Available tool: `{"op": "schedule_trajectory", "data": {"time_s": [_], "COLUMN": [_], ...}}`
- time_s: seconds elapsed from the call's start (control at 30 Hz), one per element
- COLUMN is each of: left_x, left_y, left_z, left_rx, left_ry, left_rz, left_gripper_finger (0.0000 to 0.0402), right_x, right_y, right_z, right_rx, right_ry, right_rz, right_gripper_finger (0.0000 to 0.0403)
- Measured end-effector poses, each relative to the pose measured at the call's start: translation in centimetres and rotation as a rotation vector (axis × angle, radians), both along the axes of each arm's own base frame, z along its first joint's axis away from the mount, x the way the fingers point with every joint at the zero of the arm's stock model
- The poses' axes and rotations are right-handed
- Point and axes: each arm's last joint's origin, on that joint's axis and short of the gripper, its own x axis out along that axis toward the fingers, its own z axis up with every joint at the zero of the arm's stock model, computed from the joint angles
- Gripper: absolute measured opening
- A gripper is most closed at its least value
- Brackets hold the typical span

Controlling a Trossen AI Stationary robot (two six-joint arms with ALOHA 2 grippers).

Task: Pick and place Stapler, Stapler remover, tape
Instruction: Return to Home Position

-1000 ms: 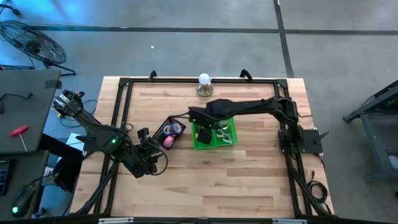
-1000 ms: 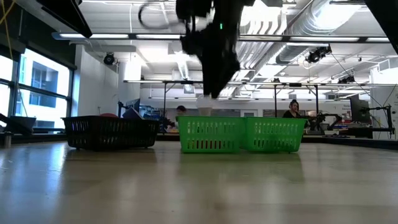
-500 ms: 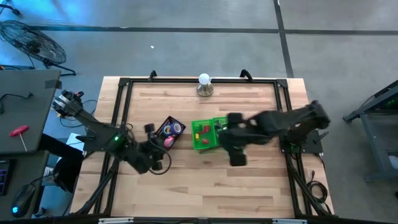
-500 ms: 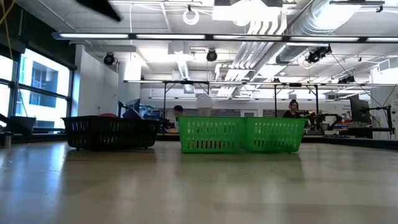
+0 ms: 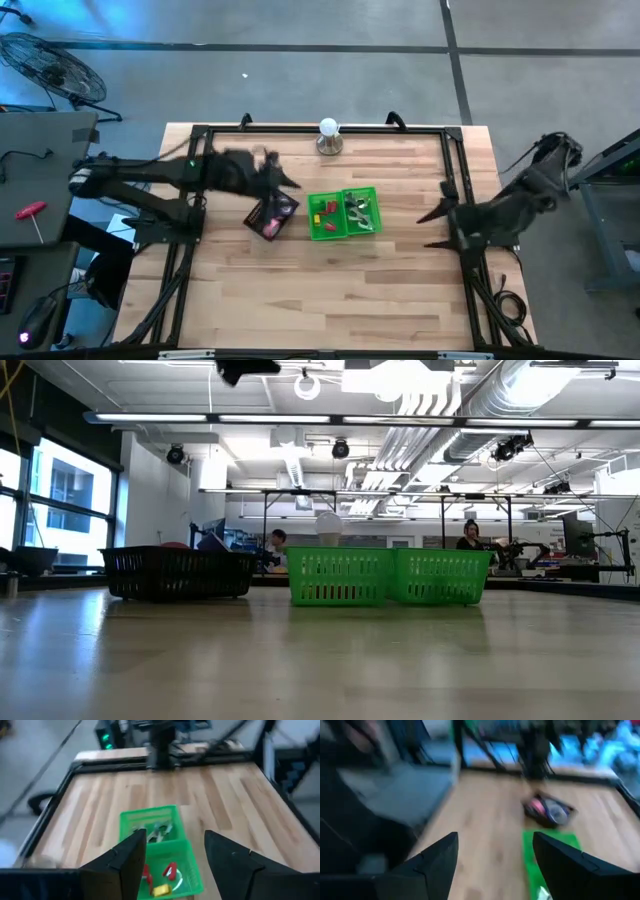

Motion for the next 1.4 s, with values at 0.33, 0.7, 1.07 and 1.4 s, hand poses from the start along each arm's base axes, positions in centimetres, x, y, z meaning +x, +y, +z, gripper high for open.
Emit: {"op": "schedule_trajectory", "data": {"time_s": [0.33,0.7,1.07,1.4], "left_x": [-7.0,-12.2,-13.7,-14.5], "left_y": [0.6,-1.5,-2.1,-2.3], "left_z": [-2.8,-9.3,-13.3,-16.4], "left_rx": [-0.089,-0.009,-0.003,-0.079], "left_ry": [-0.208,-0.253,-0.160,-0.114], "left_rz": [0.067,0.139,0.059,-0.092], "left_gripper_finger": [0.0195,0.0195,0.0195,0.0195], "right_x": [-4.2,-3.5,-2.0,-1.3], "right_y": [-3.0,-2.7,-3.4,-4.8], "right_z": [-9.6,-14.5,-19.4,-20.3], "right_rx": [0.177,0.147,0.172,0.211], "right_ry": [-0.447,-0.438,-0.438,-0.440], "right_rz": [0.170,0.154,0.163,0.186], "right_gripper_finger": [0.0249,0.0248,0.0248,0.0248]}}
